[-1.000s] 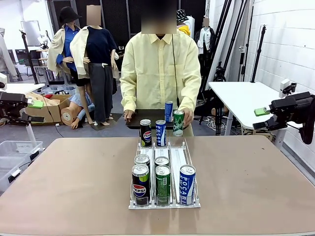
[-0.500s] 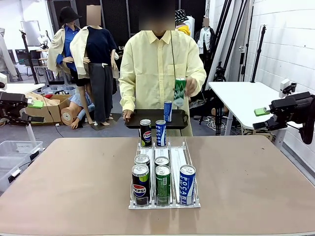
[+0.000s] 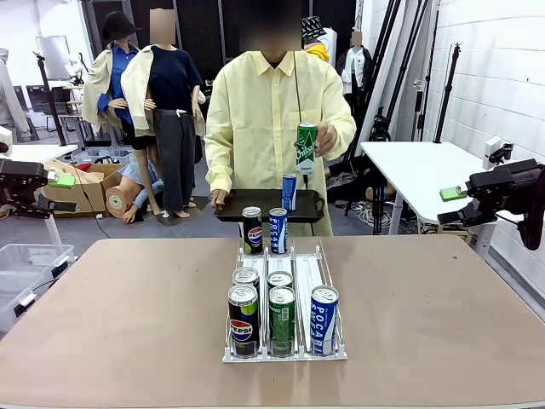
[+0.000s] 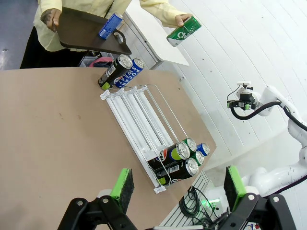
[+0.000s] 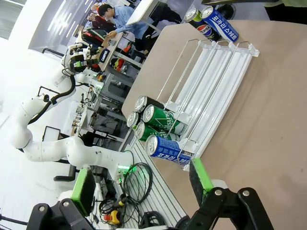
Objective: Retrieve and hand over the desired beverage to the person.
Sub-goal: Pick up another can of the same type that the person held from the Automatic Can Dispenser.
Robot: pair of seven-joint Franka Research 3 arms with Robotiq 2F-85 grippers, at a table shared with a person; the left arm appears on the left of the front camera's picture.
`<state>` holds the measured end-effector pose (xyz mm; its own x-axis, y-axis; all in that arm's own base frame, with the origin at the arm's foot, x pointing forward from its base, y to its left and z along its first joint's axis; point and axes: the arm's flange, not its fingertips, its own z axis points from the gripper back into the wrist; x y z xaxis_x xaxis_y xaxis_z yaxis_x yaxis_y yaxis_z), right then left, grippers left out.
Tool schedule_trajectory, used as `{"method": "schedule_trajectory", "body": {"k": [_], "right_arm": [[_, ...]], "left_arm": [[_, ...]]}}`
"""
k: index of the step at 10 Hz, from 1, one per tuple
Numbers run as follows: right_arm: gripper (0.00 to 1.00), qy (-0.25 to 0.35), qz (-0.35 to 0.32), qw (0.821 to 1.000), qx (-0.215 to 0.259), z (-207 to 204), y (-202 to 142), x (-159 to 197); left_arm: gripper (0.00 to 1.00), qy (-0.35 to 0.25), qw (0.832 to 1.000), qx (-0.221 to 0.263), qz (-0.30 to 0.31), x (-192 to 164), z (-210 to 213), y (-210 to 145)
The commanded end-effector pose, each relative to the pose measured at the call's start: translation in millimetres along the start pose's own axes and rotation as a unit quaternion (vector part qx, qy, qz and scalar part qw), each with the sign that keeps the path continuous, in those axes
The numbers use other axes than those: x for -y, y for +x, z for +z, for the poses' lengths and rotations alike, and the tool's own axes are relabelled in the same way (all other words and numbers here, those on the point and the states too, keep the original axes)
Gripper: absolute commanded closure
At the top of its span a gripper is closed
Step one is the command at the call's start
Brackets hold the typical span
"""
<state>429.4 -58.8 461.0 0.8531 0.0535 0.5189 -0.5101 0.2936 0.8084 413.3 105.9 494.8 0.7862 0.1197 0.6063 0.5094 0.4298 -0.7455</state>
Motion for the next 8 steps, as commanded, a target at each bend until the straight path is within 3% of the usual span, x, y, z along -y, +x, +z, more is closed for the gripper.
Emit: {"method": "schedule_trajectory", "body": {"k": [1, 8], "right_arm": [[0.0, 0.0, 0.001, 1.0, -0.002, -0.6, -0.2, 0.4], [0.0, 0.0, 0.001, 1.0, -0.002, -0.6, -0.2, 0.4]], "left_arm": [[0.0, -0.007, 1.0, 0.004, 0.0, 1.9, 1.6, 0.2], [0.0, -0.007, 1.0, 0.004, 0.0, 1.9, 1.6, 0.2]]}}
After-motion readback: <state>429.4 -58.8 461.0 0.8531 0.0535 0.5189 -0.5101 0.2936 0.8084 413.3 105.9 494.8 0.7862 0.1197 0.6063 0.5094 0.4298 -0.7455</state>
